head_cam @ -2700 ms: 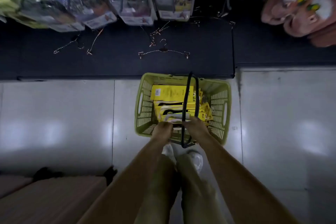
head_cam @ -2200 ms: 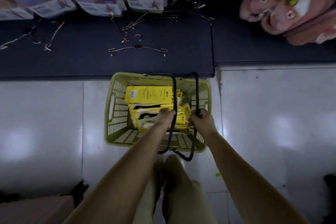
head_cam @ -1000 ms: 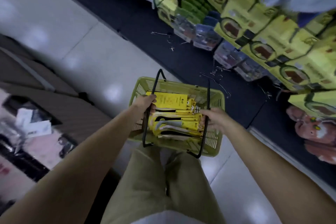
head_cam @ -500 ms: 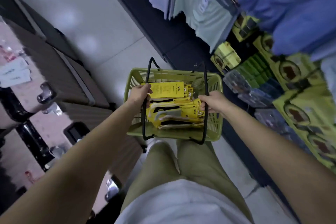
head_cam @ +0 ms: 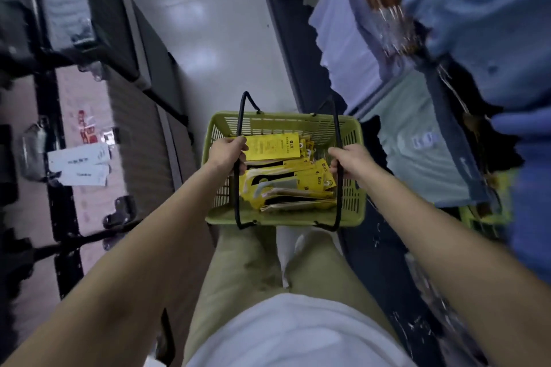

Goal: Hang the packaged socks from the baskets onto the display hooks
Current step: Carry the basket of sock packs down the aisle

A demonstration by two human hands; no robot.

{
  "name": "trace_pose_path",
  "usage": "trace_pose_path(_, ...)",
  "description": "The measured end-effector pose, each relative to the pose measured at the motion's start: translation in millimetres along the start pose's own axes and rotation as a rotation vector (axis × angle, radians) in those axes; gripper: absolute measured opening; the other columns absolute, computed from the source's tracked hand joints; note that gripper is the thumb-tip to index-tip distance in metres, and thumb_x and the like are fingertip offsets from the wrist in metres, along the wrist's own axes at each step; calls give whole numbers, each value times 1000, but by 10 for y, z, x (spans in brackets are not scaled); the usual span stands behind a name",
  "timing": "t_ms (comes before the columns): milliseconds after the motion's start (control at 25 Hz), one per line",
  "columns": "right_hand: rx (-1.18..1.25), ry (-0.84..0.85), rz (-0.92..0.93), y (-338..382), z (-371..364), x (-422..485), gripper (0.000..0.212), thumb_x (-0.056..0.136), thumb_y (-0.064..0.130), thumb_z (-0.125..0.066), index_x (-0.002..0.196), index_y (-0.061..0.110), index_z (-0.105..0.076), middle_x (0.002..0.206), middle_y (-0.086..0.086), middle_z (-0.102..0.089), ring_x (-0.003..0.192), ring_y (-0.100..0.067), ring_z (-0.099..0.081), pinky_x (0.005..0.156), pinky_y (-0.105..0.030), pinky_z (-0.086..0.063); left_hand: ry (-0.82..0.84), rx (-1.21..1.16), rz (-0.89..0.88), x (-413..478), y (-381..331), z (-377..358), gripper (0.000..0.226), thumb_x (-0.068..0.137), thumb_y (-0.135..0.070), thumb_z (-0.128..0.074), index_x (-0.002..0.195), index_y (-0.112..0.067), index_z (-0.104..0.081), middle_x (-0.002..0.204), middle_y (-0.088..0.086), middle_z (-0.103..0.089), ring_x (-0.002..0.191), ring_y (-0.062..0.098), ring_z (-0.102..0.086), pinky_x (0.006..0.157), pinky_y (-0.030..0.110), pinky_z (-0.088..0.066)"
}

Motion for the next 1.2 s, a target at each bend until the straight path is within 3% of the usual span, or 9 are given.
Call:
trace_pose_path(240,113,-33,-44,1602,-469,979,19,92,22,-55,74,14,-56,62,0,-55,49,-12,-54,43,-15,-41,-11,-56,43,1214,-1191,705,30,95,-28,-46,73,-9,-52,59,5,-46,44,20,-44,40,22,-43)
trace_pose_path(520,107,-19,-10,3541,-845,1919,17,92,22,-55,77,14,-57,65,0,-55,55,-14,-53,66,-32,-47,-32,-65,22,2530,-2791,1555,28,95,-29,-48,74,-9,-53,59,5,-45,44,18,-42,41,22,-41)
trace_pose_path(760,68,19,26,5252,-1052,3087,21,91,20,-54,72,14,-56,64,0,-54,55,-13,-53,67,-31,-46,-100,-35,-21,3826,-4178,2083,26,93,-29,-46,78,-9,-54,60,4,-47,43,18,-47,42,25,-43)
trace_pose_path(920,19,70,47,6484,-1098,3691,17,92,18,-53,76,12,-57,66,-1,-53,58,-14,-53,69,-34,-48,-131,-40,-20,4510,-5131,2466,15,93,-22,-48,93,-7,-48,64,5,-46,41,17,-46,38,22,-41)
trace_pose_path(1200,-53,46,110,8525,-1407,4982,15,93,21,-54,83,11,-59,68,0,-56,59,-14,-54,73,-35,-49,-84,-67,-78,6034,-6680,3204,8,94,-14,-52,91,-8,-46,65,4,-45,40,16,-49,38,24,-45)
Point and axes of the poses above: each hand's wrist, its own x-axis towards the middle knuckle, its own z-axis out of the back of the hand, y = z × x, the point moved 5 cm from there along x, towards the middle knuckle
